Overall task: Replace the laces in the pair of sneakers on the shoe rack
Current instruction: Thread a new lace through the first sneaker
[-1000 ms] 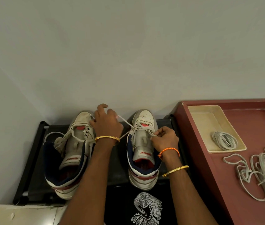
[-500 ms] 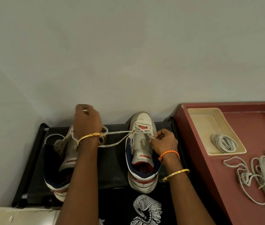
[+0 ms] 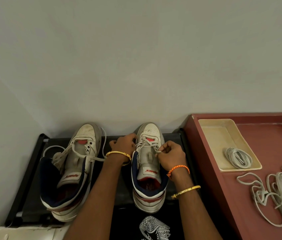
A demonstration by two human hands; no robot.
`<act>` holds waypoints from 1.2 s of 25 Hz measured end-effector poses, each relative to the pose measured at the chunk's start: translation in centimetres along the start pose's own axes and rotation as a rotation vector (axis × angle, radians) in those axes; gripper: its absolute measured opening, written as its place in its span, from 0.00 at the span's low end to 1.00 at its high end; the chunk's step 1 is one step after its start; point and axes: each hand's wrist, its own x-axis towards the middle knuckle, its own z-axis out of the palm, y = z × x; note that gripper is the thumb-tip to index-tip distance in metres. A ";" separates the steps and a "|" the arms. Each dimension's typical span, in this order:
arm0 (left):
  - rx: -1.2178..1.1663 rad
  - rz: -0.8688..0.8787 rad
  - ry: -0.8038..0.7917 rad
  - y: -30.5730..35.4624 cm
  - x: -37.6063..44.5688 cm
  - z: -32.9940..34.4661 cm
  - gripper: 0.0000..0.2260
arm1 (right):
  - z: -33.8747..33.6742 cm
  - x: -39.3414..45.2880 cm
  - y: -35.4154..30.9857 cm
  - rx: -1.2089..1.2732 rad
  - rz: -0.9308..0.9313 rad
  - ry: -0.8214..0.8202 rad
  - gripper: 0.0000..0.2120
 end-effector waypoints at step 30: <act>-0.294 -0.052 0.061 2.1 -7.4 -12.1 0.01 | 1.8 -4.8 -8.4 1.196 -0.027 -0.627 0.20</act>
